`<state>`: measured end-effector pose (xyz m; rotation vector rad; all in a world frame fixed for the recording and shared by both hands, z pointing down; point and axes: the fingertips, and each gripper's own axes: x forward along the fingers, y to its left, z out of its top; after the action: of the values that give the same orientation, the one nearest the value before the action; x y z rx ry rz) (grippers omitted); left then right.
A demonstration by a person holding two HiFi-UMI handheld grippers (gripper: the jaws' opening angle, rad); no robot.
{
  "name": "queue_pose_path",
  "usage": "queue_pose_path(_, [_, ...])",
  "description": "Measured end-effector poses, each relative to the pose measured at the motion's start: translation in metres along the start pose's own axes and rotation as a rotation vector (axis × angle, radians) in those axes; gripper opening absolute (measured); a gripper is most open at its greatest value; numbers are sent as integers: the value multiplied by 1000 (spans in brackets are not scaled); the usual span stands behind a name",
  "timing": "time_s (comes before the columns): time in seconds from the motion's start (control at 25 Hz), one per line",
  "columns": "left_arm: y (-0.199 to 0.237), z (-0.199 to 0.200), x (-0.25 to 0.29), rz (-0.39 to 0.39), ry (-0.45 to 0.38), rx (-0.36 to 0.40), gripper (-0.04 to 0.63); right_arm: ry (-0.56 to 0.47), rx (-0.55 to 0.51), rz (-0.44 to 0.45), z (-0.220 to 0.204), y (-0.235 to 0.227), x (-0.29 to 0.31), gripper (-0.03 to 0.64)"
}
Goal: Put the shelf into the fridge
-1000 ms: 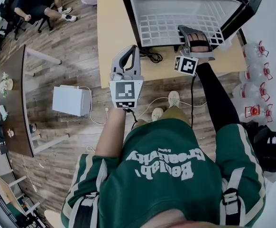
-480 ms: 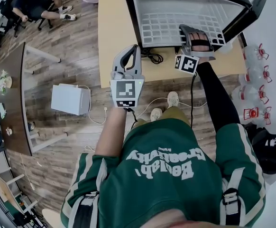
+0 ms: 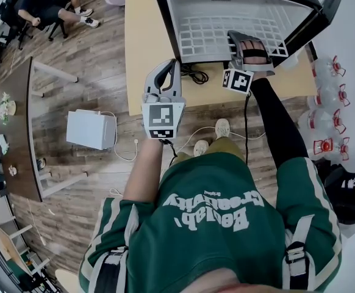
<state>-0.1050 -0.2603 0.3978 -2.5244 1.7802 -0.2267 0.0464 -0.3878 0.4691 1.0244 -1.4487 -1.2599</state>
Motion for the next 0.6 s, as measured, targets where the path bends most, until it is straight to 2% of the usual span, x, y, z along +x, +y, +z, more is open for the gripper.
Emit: queue_pose_path(0.6, [4,0,17,25,12,-16,0,-9,7,0,-3,-2,25,32])
